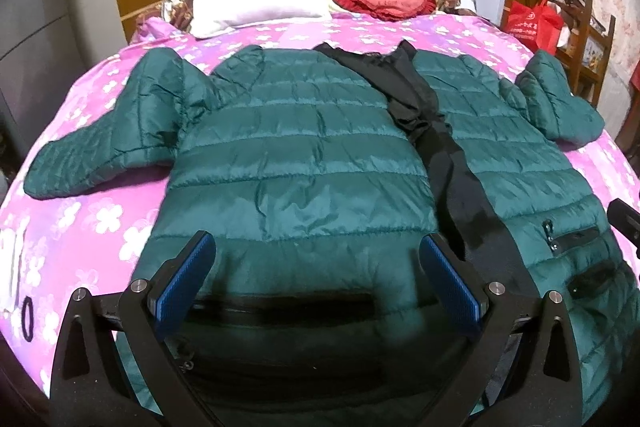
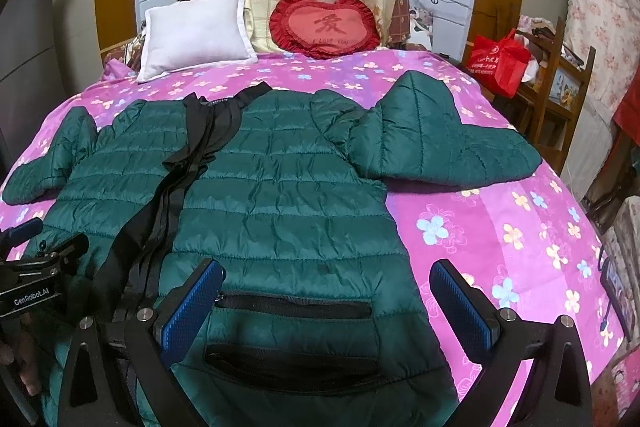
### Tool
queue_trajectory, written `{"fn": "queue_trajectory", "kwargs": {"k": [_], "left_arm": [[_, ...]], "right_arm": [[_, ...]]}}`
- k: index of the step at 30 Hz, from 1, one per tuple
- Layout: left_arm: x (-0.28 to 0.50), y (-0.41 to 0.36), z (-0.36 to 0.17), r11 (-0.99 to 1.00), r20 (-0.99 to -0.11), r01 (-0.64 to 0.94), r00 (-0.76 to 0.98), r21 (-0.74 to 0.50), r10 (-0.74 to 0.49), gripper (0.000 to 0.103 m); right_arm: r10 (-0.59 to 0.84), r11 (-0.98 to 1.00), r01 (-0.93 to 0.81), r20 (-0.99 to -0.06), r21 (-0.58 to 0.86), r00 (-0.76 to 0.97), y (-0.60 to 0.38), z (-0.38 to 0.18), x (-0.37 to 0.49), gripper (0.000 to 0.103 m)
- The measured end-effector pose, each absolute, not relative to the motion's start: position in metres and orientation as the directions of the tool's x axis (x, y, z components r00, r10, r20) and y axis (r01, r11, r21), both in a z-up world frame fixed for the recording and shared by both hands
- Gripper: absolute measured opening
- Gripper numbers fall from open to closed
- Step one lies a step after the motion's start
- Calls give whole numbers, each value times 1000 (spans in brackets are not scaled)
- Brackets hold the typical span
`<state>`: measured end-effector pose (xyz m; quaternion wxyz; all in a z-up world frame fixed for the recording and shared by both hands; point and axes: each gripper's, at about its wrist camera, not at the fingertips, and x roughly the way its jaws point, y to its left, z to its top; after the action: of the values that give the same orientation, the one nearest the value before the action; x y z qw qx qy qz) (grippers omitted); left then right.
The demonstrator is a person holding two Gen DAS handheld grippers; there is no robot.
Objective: Fold large clothes
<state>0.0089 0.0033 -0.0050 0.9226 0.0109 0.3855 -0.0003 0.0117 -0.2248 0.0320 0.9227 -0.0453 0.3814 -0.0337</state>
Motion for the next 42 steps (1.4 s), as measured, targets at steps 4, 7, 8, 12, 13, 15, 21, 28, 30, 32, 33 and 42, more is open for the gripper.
{"fn": "queue_trajectory", "kwargs": {"k": [4,7,8,12,13,15,21,28,30,32,33,42], "left_arm": [[7,4,-3,1000,-696,17,718,9,-6,103],[7,5,-4,1000,-703,26,711,-6,-23,103],[8,5,-4,1000,-707,28,707,-11,-27,103],[8,3,-4,999,-710,31,704,-9,-29,102],[8,3,-4,999,-710,34,704,-8,-29,102],[7,1,-4,999,-710,38,704,1,-27,102],[7,-1,-4,999,-705,37,709,12,-17,103],[7,2,-5,1000,-708,27,706,11,-11,103],[7,2,-5,1000,-707,27,707,11,-11,102],[7,2,-4,1000,-707,27,707,12,-11,102],[7,2,-4,1000,-706,27,708,12,-11,103],[7,2,-4,1000,-706,26,708,11,-11,102]], "right_arm": [[-97,994,29,-700,-108,707,-225,32,12,103],[-94,994,27,-702,-106,706,-225,32,11,103],[-96,994,28,-701,-108,707,-225,32,12,103],[-94,994,28,-700,-105,708,-225,32,12,103],[-95,994,28,-699,-107,709,-225,32,12,103],[-95,994,27,-701,-107,707,-225,31,12,103],[-91,994,28,-700,-101,708,-226,31,12,103],[-92,994,27,-699,-103,709,-226,32,12,103],[-89,995,26,-698,-101,710,-226,32,12,103],[-87,995,23,-698,-100,710,-225,31,12,103],[-83,995,20,-699,-98,710,-225,31,12,103],[-35,998,-5,-644,-60,765,-223,38,3,103]]}}
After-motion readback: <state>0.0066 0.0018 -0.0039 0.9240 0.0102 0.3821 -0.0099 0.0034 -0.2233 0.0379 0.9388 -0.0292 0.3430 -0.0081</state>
